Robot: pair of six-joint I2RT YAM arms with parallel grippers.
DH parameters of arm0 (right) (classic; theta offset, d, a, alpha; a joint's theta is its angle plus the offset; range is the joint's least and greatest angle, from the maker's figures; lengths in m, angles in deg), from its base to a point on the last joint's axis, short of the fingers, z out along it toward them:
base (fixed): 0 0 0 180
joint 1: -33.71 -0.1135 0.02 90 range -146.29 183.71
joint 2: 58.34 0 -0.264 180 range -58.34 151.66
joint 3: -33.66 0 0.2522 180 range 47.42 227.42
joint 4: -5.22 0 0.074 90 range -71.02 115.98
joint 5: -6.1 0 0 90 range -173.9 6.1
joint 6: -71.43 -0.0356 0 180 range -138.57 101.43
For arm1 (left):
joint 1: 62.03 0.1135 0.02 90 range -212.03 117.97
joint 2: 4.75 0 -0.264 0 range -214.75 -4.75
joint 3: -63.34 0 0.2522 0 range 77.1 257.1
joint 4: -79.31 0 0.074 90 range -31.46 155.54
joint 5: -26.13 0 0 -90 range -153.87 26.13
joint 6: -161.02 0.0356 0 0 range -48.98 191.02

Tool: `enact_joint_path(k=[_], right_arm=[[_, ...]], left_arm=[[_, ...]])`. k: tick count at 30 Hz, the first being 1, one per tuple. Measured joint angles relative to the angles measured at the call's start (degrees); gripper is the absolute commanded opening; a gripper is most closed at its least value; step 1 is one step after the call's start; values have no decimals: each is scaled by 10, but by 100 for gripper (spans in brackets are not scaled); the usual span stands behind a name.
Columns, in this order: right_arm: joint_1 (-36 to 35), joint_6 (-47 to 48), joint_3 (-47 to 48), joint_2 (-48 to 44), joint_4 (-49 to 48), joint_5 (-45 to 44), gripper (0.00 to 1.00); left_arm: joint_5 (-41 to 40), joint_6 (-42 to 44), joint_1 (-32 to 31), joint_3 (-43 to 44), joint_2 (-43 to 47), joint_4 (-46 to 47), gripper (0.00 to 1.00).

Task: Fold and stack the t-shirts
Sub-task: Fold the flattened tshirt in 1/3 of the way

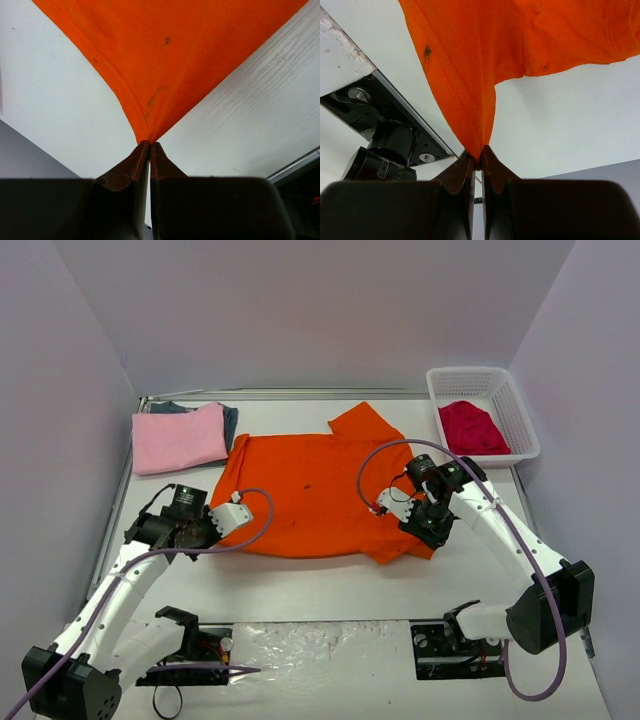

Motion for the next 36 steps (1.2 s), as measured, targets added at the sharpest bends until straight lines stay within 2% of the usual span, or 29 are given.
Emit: enact_joint_path(k=[8, 18, 36], right_arm=[[18, 4, 9, 30, -1, 2, 0], [46, 11, 105, 128, -22, 1, 0], [75, 11, 285, 299, -30, -18, 0]], left_arm=[[-19, -10, 0, -7, -47, 20, 2], [-74, -25, 0, -5, -85, 75, 2], [-100, -22, 3, 92, -222, 127, 2]])
